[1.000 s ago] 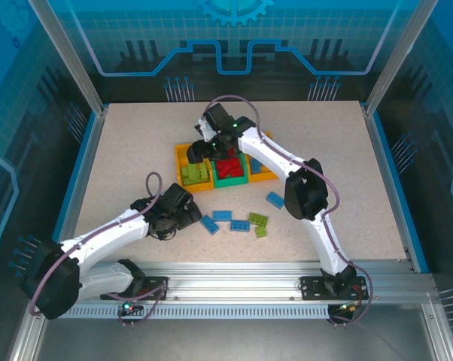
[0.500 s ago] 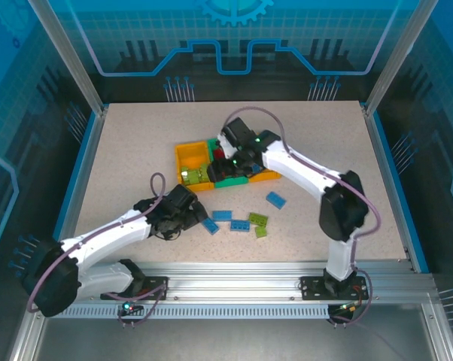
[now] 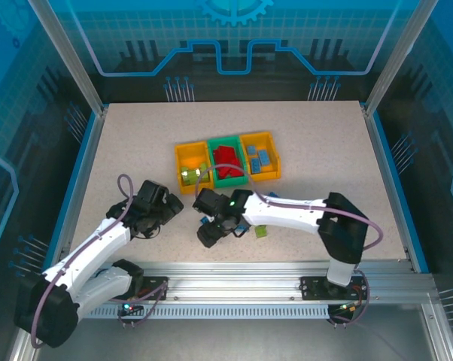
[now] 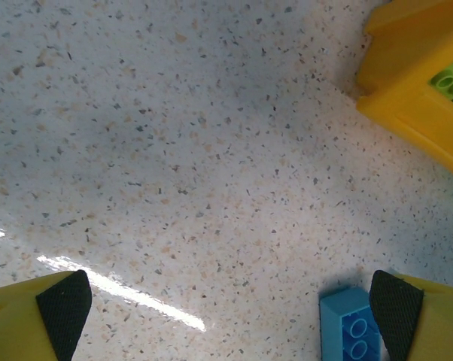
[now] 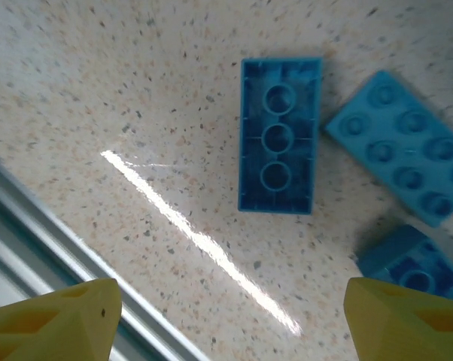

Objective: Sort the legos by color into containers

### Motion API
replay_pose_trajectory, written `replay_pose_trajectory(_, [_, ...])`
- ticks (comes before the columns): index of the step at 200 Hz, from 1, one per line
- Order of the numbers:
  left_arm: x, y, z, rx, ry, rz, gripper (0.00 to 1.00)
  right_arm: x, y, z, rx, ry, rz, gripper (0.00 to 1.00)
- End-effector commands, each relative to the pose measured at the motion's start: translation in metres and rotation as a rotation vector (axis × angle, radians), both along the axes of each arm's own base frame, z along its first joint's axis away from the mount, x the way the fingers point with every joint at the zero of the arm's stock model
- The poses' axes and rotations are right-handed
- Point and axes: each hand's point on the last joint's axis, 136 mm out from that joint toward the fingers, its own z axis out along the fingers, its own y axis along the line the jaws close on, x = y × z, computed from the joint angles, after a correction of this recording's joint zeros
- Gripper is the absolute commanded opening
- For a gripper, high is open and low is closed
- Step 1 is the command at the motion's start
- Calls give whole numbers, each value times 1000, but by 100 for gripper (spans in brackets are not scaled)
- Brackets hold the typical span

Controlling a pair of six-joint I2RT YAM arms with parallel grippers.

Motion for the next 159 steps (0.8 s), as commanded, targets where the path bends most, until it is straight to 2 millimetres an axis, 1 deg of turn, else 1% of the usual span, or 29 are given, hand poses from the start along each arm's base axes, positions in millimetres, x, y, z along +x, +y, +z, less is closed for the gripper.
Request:
replay_pose_trajectory(1, [-8, 3, -8, 5, 45, -28, 99, 7, 11, -12, -40, -44, -27, 79])
replay_pose_trajectory(20, [-10, 5, -9, 2, 49, -30, 99, 10, 12, -23, -74, -45, -30, 79])
replay_pose_trajectory(66, [-13, 6, -13, -8, 48, -22, 99, 17, 7, -47, -139, -34, -35, 79])
replay_pose_trajectory(134, [-14, 6, -14, -7, 50, -21, 99, 35, 10, -62, -172, -43, -27, 77])
replay_pose_trajectory(159, [-14, 7, -15, -7, 53, -17, 99, 37, 10, -64, -174, -43, -23, 71])
